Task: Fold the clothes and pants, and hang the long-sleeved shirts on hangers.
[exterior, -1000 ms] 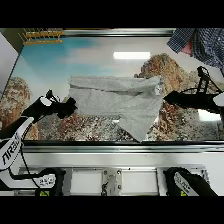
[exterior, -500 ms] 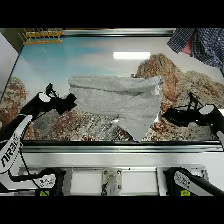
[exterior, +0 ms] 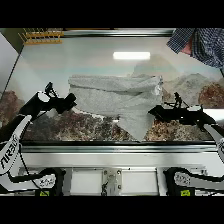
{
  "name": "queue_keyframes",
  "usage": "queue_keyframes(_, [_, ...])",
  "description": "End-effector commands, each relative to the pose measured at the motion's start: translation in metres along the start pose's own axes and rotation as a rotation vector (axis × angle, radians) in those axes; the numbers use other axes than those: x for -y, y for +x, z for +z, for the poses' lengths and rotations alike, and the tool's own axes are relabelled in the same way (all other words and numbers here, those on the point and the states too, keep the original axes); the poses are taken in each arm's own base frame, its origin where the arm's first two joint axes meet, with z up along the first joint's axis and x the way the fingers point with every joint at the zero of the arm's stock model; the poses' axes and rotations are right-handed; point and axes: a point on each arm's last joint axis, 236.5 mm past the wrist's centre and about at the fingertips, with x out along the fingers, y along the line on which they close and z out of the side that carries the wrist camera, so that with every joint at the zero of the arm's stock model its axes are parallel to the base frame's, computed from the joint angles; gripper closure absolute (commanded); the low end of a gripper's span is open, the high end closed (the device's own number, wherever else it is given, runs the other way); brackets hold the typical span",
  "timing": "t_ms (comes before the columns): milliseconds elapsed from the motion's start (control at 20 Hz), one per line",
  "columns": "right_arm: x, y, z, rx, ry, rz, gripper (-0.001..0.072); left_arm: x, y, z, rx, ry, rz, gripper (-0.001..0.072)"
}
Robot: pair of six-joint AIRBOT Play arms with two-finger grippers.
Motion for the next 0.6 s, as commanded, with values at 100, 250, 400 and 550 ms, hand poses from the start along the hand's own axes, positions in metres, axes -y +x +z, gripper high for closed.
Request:
queue_keyframes(100, [-0.014,0.001,0.002,-0.026,-0.124,0.005,0.0627,0.001,-0.003,0.001,0.005,0.003,-0.003,0.0701])
queue_keyframes(250, [-0.026,-0.031,0.02,-0.008,-0.307,-0.066,0.0698,0.013,-0.033,0.023,0.094,0.005,-0.046,0.0701])
queue_keyframes(400, [-0.087,-0.11,0.071,0.192,-0.519,-0.116,0.0698,0.06,-0.125,0.069,0.287,0.081,-0.156,0.0701])
queue_keyframes(550, [-0.196,-0.232,0.1,0.528,-0.725,-0.065,0.0699,0.133,-0.262,0.091,0.552,0.219,-0.307,0.0701])
